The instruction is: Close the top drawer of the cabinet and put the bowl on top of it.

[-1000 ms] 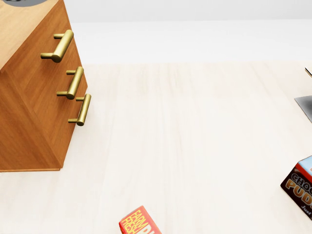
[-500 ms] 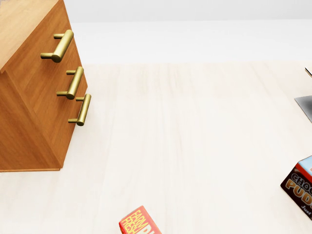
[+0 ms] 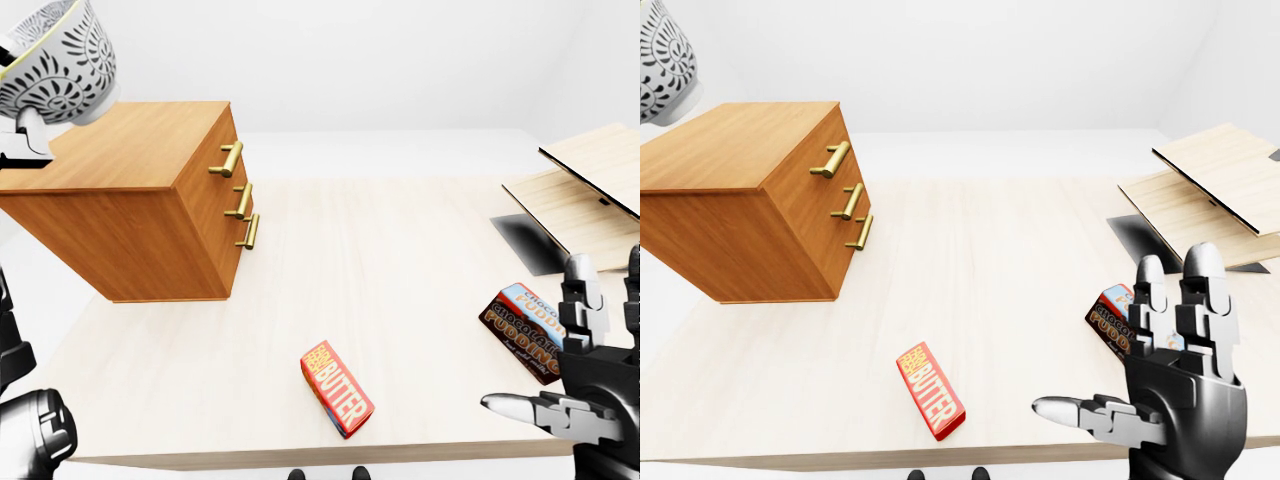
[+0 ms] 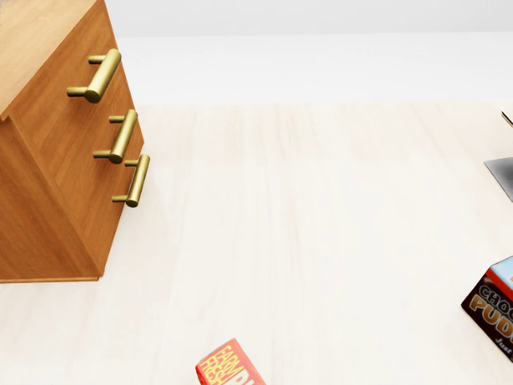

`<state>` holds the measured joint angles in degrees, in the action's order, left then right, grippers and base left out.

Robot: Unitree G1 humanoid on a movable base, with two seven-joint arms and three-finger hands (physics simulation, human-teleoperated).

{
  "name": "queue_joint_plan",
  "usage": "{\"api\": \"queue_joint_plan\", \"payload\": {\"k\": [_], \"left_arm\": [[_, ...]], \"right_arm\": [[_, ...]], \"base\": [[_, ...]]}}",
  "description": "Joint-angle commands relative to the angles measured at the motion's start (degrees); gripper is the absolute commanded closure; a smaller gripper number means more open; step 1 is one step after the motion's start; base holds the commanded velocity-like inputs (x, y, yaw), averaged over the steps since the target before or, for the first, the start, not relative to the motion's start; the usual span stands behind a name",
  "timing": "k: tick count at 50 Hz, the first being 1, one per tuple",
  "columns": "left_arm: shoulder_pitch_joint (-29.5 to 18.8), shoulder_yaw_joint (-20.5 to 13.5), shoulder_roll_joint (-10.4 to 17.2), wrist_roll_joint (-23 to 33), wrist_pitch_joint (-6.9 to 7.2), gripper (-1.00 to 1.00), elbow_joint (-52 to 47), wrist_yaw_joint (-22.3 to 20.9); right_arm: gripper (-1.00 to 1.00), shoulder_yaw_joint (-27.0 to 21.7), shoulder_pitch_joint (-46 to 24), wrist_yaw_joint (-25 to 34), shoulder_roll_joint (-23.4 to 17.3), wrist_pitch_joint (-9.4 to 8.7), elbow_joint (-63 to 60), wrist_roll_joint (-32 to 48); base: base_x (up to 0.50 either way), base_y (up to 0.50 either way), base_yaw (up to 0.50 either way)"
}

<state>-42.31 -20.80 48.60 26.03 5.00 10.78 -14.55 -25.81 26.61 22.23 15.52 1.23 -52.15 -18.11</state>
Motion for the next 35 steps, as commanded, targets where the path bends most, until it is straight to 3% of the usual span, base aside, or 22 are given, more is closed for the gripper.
{"api": "queue_joint_plan", "payload": {"k": [1, 5, 12, 18, 20, 35], "left_arm": [[-5.2, 2.0, 0.9, 3.2, 0.00, 1.00, 8.8, 3.7], [-7.1, 2.6, 1.1, 3.0, 0.00, 1.00, 12.2, 4.4], [-8.8, 3.4, 1.1, 3.3, 0.00, 1.00, 13.4, 4.4], [-7.8, 3.2, 0.1, 3.0, 0.00, 1.00, 13.7, 5.5], [-7.9, 3.3, -0.1, 2.9, 0.00, 1.00, 14.4, 5.8], [-8.4, 4.5, -2.2, 2.9, 0.00, 1.00, 18.6, 8.4]], "right_arm": [[-1.00, 1.4, 0.8, -0.3, 0.0, 0.00, -0.7, 1.0], [-1.00, 1.2, 1.1, -0.3, 0.1, -0.59, -1.5, 0.6], [-1.00, 1.9, 1.1, -0.3, 0.2, 0.04, -0.9, 1.4], [-1.00, 2.0, 1.1, -0.2, 0.1, 0.35, -0.6, 1.3], [-1.00, 2.6, 1.0, -0.1, 0.2, 1.55, 0.6, 2.1], [-1.00, 3.0, 1.5, -0.7, -0.1, 0.94, -0.5, 1.9]], "base": [[0.00, 0.00, 0.00], [0.00, 0.00, 0.00], [0.00, 0.00, 0.00], [0.00, 0.00, 0.00], [0.00, 0.00, 0.00], [0.00, 0.00, 0.00]]}}
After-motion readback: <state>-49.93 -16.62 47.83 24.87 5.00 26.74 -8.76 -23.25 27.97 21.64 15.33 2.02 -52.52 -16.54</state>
